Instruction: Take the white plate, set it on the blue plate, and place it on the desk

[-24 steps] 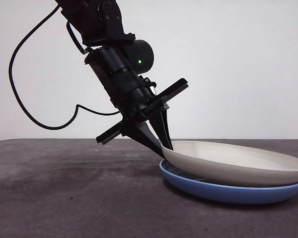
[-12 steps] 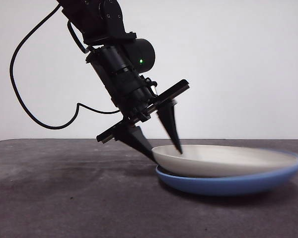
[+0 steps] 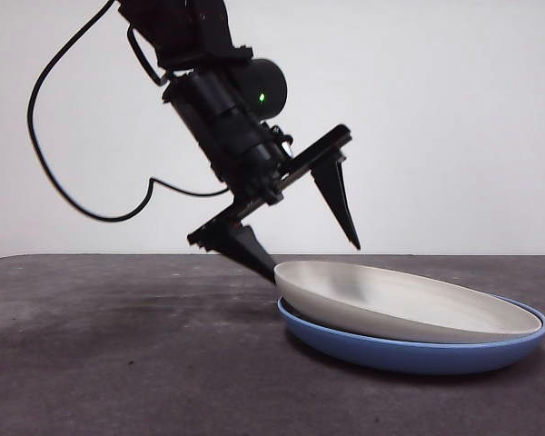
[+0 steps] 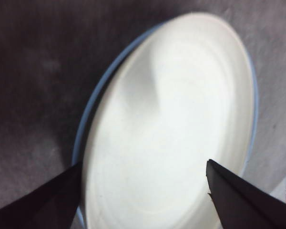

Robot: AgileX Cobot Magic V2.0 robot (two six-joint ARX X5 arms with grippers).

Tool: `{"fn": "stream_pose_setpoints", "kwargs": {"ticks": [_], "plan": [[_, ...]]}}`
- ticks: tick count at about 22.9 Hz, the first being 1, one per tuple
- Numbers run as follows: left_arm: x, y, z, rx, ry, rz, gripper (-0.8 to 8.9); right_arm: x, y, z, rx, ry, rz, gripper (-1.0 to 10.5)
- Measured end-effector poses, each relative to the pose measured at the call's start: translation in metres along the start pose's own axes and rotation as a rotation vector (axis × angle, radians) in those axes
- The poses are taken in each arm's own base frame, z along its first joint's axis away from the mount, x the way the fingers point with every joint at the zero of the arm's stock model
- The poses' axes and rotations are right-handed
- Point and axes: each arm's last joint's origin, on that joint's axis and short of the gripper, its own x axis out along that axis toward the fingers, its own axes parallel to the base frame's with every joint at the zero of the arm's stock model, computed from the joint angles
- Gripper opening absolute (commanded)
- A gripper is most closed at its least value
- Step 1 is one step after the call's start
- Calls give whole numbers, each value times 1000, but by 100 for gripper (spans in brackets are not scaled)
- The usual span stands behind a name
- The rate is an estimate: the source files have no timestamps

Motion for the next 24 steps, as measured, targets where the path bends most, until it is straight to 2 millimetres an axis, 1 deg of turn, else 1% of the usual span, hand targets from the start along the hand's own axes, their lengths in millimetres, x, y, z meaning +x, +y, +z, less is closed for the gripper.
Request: {"fn": "stream_pose_setpoints", "kwargs": {"ticks": [5, 8, 12, 15, 19, 21, 24], "plan": [[-15, -12, 7, 28, -15, -1, 416, 0, 0, 0, 0, 0, 0, 606], [-23, -16, 10, 47, -25, 43, 422, 0, 0, 0, 0, 0, 0, 606], [-37, -24, 13, 94, -45, 133, 510, 0, 0, 0, 0, 0, 0, 606], [-47, -27, 14, 127, -46, 203, 549, 0, 0, 0, 0, 0, 0, 606], [-59, -33, 11, 152, -3, 227, 587, 0, 0, 0, 0, 0, 0, 606], [-67, -39, 12, 180, -6, 225, 629, 0, 0, 0, 0, -1, -1, 606], [-82, -46, 9, 220, -22, 219, 636, 0, 0, 0, 0, -1, -3, 606]]}}
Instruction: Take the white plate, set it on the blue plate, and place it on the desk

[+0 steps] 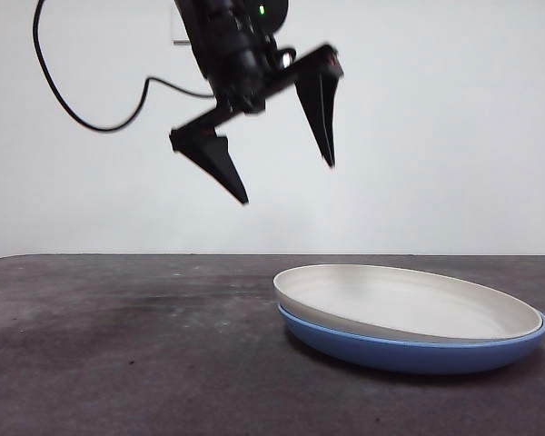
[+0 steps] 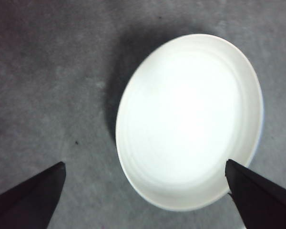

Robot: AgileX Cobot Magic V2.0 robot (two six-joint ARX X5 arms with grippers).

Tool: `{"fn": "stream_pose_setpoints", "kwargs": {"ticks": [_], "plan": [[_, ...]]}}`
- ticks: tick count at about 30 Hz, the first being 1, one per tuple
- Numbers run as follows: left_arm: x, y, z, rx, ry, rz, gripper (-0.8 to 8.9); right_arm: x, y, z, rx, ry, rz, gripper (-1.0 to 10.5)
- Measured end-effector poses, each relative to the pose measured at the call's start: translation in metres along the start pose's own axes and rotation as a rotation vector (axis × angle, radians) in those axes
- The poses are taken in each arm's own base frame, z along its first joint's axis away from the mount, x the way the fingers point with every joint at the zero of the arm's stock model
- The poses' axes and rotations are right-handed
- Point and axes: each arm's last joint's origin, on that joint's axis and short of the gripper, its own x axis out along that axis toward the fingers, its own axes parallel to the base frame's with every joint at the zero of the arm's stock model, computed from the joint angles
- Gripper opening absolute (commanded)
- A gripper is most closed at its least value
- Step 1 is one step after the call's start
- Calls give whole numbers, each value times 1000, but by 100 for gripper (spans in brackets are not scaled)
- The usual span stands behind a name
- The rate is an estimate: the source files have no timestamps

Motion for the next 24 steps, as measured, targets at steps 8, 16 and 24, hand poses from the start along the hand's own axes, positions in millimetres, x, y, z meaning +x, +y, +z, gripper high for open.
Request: {"fn": "stream_pose_setpoints", "kwargs": {"ticks": [8, 16, 24], "plan": [[-94, -20, -33, 108, -141, -5, 635, 0, -1, 0, -1, -6, -23, 606], [-160, -28, -86, 191, -291, -8, 635, 0, -1, 1, -4, -17, -48, 606], [-176, -12, -168, 204, -437, 82, 635, 1, -3, 2, -3, -21, -78, 606]]}}
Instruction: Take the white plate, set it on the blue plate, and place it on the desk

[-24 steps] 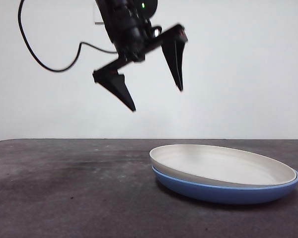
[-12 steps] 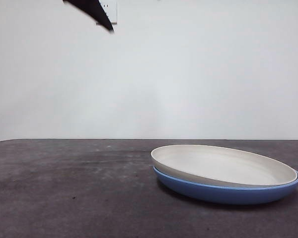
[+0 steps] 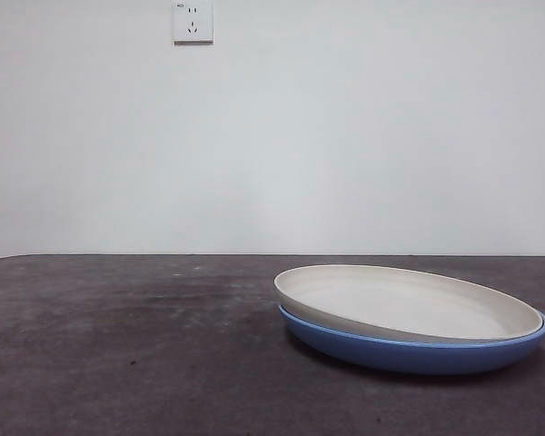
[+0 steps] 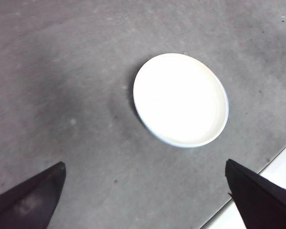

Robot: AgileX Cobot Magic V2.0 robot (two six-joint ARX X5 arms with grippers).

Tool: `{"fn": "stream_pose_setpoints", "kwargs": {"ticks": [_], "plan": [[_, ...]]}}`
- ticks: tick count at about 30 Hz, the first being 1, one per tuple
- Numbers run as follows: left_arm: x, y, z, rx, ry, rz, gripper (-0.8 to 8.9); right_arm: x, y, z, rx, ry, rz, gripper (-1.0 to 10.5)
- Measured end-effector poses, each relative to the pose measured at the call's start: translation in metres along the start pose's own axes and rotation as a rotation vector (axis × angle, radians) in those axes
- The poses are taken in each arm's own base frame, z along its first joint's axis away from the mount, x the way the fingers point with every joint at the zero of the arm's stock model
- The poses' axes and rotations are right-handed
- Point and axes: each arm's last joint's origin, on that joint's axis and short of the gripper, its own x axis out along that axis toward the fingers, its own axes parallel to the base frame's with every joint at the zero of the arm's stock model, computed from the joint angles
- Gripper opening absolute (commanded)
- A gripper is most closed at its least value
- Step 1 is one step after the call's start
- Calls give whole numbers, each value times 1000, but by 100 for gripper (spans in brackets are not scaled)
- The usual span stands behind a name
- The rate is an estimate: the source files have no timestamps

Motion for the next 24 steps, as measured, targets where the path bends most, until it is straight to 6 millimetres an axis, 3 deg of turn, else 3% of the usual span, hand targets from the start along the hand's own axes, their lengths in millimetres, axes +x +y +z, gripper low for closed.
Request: {"fn": "stream_pose_setpoints", "kwargs": {"ticks": [7, 13, 24], "plan": [[-45, -2, -48, 23, -159, -13, 635, 10, -4, 1, 30, 57, -21, 606], [-69, -2, -80, 44, -284, -24, 635, 25, -9, 2, 68, 147, -35, 606], [-96, -4, -104, 77, -372, -28, 635, 72, -23, 7, 214, 345, -19, 606]]}}
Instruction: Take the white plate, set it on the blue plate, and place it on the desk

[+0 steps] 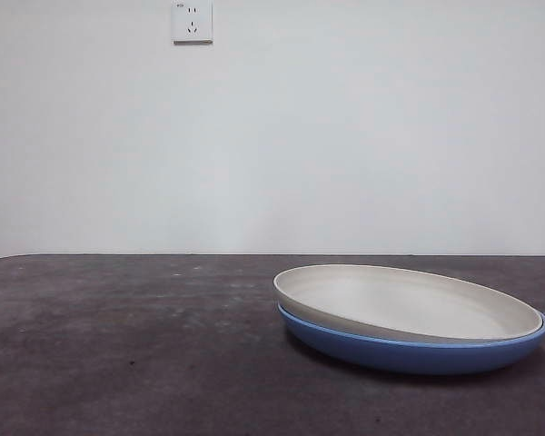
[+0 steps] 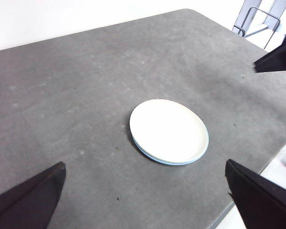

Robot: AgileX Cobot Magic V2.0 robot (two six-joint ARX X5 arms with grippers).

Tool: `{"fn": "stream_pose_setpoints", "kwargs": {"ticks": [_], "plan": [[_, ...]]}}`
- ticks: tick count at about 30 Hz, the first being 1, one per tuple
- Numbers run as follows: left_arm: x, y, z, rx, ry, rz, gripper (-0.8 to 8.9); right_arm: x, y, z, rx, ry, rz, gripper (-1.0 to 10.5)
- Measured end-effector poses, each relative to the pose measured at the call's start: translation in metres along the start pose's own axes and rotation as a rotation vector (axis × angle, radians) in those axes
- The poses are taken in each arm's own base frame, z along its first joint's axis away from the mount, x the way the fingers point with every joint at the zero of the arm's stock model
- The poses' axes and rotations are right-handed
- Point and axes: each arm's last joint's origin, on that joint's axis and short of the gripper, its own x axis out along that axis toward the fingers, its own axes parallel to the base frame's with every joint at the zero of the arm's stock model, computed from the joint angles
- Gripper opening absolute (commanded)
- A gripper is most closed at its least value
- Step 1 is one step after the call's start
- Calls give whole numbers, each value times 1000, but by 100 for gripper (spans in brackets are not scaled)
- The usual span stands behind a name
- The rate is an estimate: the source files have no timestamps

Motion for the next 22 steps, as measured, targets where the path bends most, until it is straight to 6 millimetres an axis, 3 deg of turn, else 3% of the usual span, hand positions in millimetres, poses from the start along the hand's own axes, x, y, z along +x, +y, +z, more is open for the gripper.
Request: {"fn": "stream_pose_setpoints", "kwargs": {"ticks": [5, 14, 22], "plan": [[-14, -2, -9, 3, -4, -12, 629, 40, -12, 15, 64, 152, -30, 606], [-22, -6, -15, -36, 16, -146, 626, 114, -39, 30, 106, 362, -72, 606], [-26, -7, -17, -52, 5, -153, 626, 160, -61, 30, 129, 469, -93, 606]]}}
